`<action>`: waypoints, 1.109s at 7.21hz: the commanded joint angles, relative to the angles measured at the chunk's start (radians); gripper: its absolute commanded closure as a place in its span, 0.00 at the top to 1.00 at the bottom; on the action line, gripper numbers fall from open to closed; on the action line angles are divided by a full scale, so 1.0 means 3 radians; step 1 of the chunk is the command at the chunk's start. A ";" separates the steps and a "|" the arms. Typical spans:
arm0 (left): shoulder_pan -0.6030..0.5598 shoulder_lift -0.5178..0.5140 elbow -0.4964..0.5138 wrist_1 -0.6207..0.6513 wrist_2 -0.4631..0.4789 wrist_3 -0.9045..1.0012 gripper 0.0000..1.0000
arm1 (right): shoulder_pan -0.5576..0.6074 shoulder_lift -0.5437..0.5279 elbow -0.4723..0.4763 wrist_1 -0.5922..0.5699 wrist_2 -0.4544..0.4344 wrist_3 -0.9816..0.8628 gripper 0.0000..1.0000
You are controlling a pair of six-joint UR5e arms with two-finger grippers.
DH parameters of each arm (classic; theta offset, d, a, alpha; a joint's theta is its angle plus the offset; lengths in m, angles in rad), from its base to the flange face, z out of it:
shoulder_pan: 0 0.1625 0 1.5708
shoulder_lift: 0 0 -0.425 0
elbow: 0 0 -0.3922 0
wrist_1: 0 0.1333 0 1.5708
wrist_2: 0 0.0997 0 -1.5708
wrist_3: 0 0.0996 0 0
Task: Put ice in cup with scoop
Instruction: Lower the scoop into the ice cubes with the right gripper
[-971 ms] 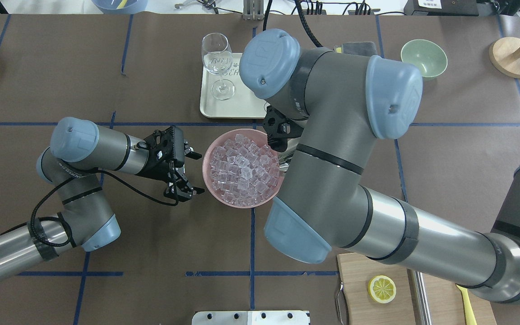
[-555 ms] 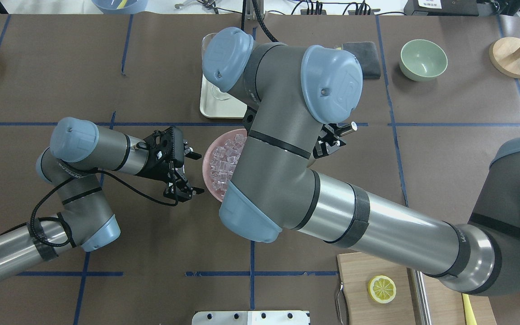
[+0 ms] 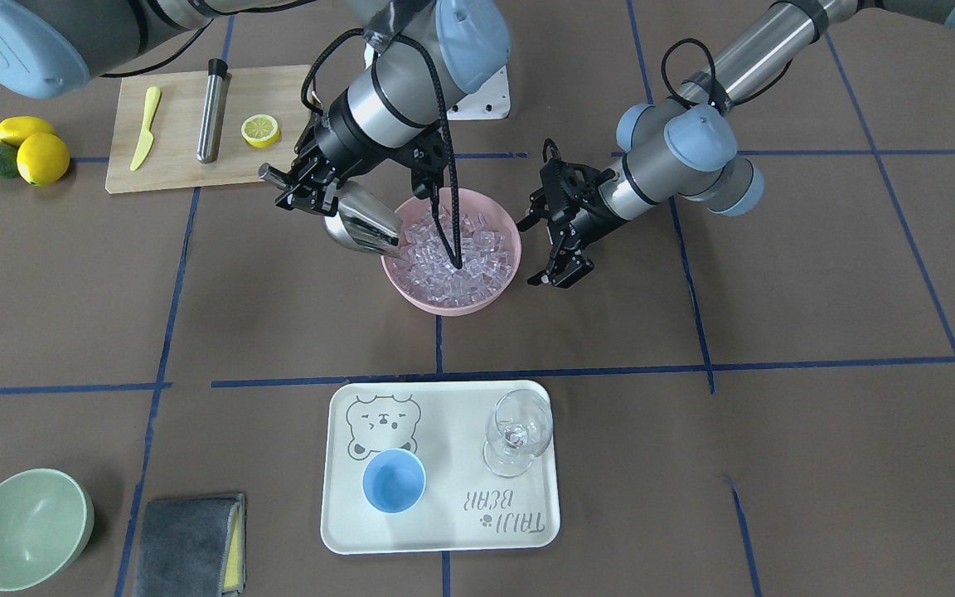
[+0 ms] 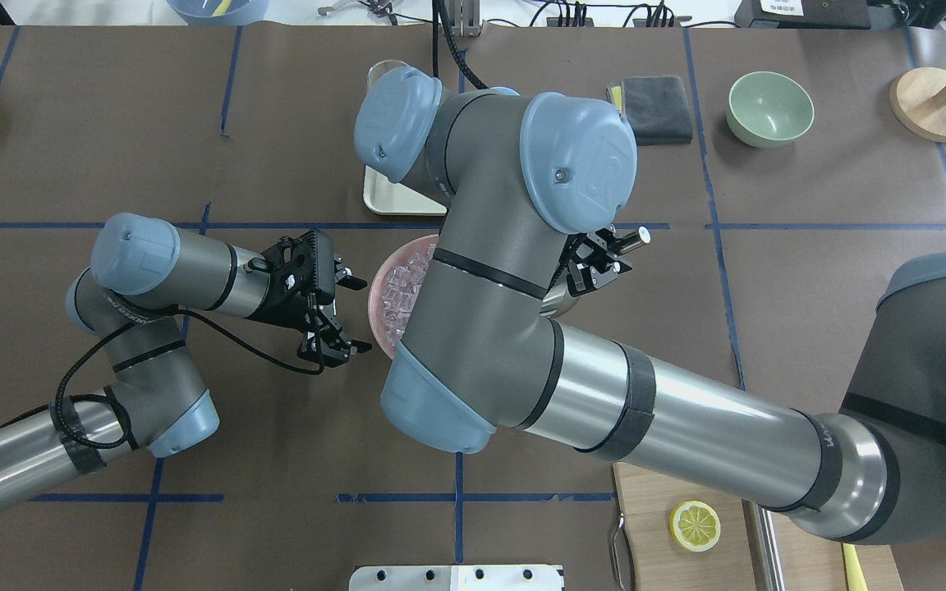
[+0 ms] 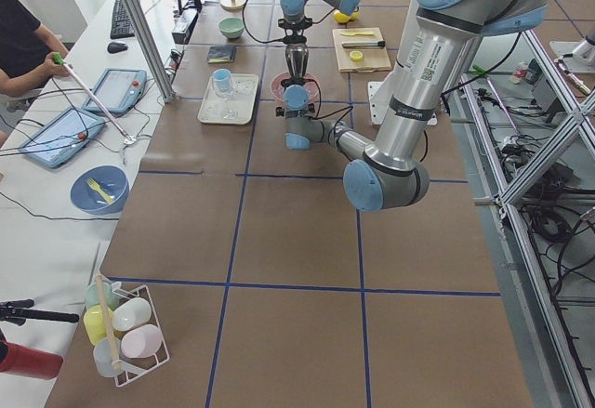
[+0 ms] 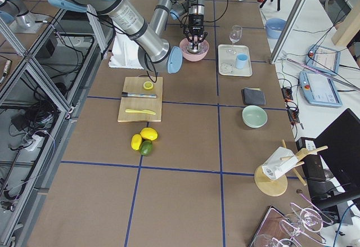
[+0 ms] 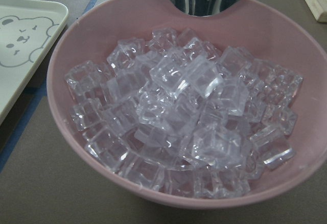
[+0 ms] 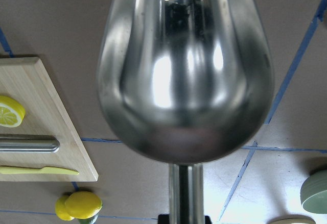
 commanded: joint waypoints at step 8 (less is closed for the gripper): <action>0.0000 0.0005 0.0005 -0.0034 0.0000 -0.0005 1.00 | -0.0113 0.0315 -0.0587 0.0032 -0.0014 0.0056 0.00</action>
